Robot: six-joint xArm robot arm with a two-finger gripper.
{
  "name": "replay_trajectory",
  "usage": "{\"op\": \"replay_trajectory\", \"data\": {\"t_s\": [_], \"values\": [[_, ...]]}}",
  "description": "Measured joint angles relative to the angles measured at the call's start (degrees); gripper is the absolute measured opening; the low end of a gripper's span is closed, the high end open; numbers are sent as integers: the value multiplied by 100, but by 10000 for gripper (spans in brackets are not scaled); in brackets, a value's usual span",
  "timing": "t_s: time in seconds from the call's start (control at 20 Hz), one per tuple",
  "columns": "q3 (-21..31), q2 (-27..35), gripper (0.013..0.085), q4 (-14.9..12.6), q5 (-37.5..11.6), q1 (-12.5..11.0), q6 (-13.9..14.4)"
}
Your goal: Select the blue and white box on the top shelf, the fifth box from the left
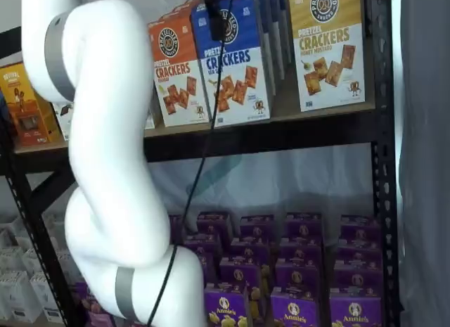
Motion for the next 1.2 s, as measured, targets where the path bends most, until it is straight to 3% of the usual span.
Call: {"op": "replay_trajectory", "data": {"t_s": [0.3,1.2], "values": [[467,-554,530,119,238,-130,-71],[2121,-1817,530,-99,8,-313,-354]]}}
